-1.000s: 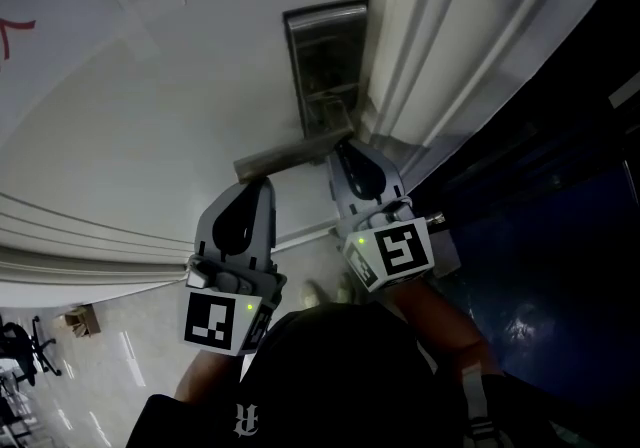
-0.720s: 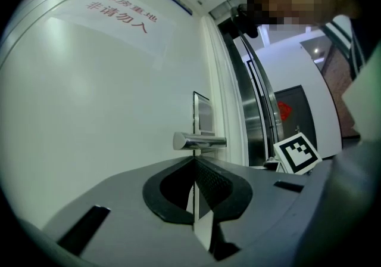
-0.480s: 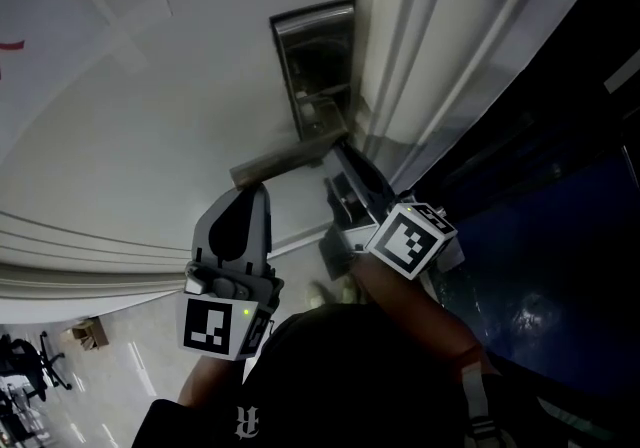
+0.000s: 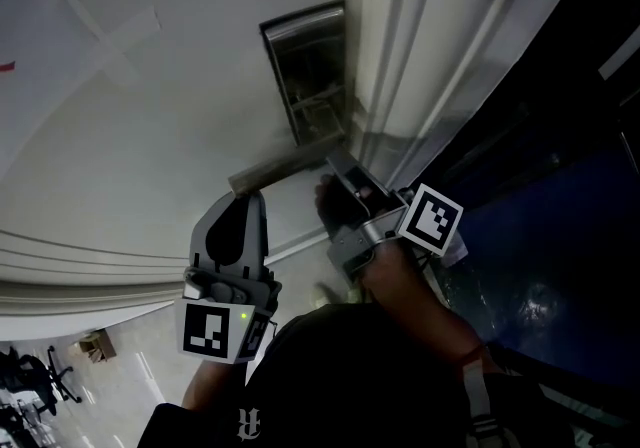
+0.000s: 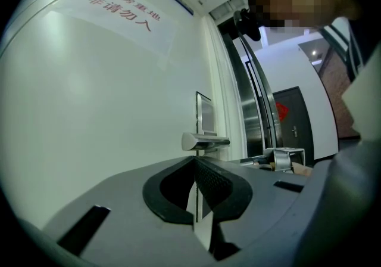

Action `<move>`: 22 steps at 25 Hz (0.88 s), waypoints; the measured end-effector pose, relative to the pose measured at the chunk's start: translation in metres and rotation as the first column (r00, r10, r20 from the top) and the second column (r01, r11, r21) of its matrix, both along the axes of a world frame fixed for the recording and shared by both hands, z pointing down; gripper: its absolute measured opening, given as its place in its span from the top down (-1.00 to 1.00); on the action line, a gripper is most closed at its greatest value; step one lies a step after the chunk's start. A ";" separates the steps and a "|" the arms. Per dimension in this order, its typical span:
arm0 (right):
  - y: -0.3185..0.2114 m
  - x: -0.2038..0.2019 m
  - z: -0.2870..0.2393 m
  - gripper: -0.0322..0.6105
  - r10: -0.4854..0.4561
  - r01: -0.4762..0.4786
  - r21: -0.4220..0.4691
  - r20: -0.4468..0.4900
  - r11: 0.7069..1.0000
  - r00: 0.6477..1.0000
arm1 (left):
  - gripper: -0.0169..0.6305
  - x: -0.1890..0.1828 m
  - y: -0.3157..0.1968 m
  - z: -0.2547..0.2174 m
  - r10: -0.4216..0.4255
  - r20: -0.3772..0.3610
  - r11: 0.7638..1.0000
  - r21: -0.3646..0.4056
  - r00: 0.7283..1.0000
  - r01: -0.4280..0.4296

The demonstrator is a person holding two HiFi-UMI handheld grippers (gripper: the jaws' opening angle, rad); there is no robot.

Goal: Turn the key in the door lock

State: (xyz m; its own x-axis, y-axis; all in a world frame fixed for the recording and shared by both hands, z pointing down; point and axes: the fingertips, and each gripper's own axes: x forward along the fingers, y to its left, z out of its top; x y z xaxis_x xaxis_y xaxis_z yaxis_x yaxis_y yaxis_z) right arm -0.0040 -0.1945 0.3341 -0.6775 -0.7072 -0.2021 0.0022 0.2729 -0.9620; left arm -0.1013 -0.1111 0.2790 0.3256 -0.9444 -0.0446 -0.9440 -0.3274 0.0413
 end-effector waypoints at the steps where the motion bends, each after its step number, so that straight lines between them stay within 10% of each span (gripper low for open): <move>1: 0.000 0.000 0.000 0.80 -0.008 0.009 -0.017 0.029 1.000 1.000 | 0.92 0.000 0.000 0.000 0.002 -0.001 1.000 0.000 1.000 -0.002; 22: -0.002 0.000 0.000 0.75 -0.035 0.097 -0.104 0.489 0.990 0.871 | 0.92 -0.001 -0.001 0.001 0.022 -0.020 1.000 0.004 1.000 -0.022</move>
State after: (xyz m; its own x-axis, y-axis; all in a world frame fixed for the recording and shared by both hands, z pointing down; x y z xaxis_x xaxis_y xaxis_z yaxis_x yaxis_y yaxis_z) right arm -0.0039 -0.1964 0.3343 -0.5621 -0.7045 -0.4333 0.4909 0.1374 -0.8603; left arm -0.1018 -0.1125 0.2802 0.3450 -0.9370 -0.0553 -0.9357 -0.3480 0.0588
